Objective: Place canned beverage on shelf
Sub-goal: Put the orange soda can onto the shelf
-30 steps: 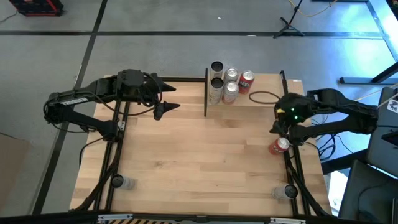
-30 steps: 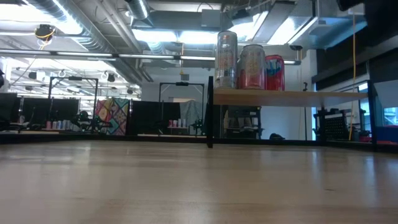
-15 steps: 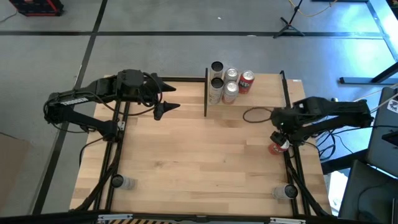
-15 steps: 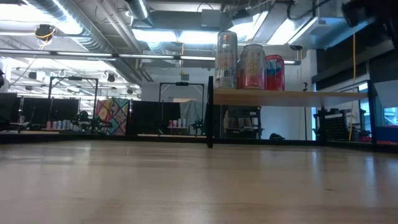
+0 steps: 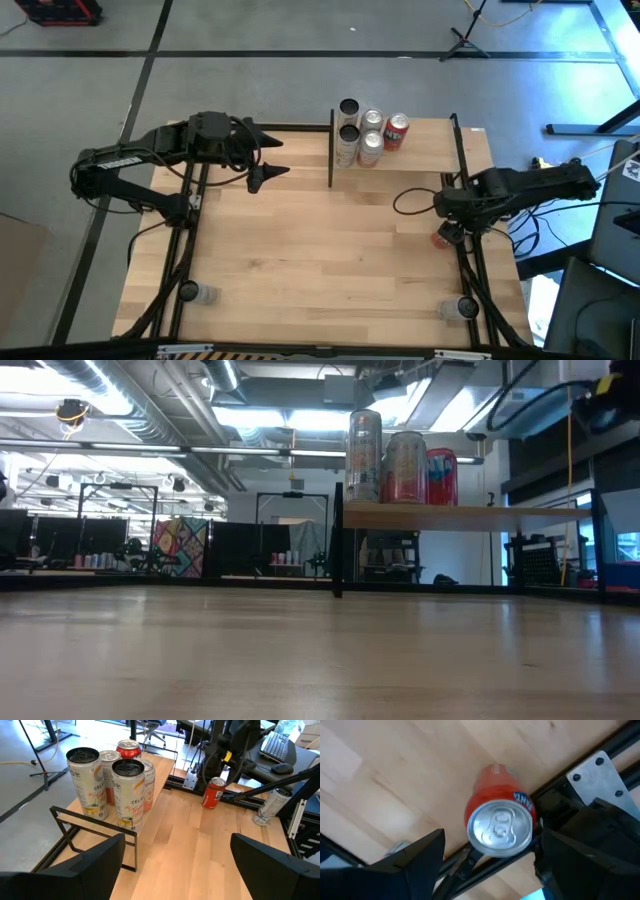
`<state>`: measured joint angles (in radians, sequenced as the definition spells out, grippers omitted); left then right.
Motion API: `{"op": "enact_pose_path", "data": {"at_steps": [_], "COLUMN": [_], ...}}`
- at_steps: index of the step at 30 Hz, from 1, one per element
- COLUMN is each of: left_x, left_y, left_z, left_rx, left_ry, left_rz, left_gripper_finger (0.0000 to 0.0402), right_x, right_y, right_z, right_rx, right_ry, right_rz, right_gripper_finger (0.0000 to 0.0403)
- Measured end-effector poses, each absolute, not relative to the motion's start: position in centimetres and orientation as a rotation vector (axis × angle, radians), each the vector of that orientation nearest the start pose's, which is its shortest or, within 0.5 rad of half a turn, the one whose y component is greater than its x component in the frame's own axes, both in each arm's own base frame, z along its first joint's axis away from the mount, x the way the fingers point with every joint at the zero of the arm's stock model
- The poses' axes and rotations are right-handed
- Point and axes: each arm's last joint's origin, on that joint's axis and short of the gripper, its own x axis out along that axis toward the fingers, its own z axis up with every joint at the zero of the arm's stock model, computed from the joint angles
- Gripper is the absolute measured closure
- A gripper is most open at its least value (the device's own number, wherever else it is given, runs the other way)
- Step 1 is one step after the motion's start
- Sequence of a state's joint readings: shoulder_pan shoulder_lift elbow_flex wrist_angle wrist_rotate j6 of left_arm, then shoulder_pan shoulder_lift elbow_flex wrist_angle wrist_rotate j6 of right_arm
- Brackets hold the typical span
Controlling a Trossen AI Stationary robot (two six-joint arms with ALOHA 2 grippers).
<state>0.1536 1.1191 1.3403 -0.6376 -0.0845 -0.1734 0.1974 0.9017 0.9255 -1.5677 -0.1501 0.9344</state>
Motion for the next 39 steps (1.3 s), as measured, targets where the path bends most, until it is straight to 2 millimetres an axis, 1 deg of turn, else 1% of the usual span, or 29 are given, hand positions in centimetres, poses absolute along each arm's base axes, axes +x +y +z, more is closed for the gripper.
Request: {"op": "enact_pose_path", "data": {"at_steps": [8,15,24,34,36,39], "left_x": [21.6,21.6,21.6,21.6,21.6,21.6], "left_y": [3.6,3.6,3.6,3.6,3.6,3.6], "left_z": [41.4,41.4,41.4,41.4,41.4,41.4], "left_rx": [-0.185,-0.185,-0.185,-0.185,-0.185,-0.185], "left_ry": [0.395,0.398,0.403,0.402,0.402,0.402], "left_rz": [0.271,0.271,0.271,0.271,0.271,0.270], "left_gripper_finger": [0.0051,0.0051,0.0051,0.0051,0.0051,0.0051], "right_x": [10.3,10.8,11.9,12.9,13.0,12.9], "right_y": [2.5,2.7,3.0,3.3,3.3,3.3], "right_z": [26.4,24.7,24.0,22.6,22.6,22.6], "right_rx": [0.662,0.673,0.686,0.700,0.700,0.702], "right_ry": [1.626,1.678,1.717,1.818,1.820,1.820], "right_rz": [-0.527,-0.524,-0.528,-0.548,-0.548,-0.552], "right_gripper_finger": [0.0084,0.0084,0.0084,0.0084,0.0089,0.0117]}}
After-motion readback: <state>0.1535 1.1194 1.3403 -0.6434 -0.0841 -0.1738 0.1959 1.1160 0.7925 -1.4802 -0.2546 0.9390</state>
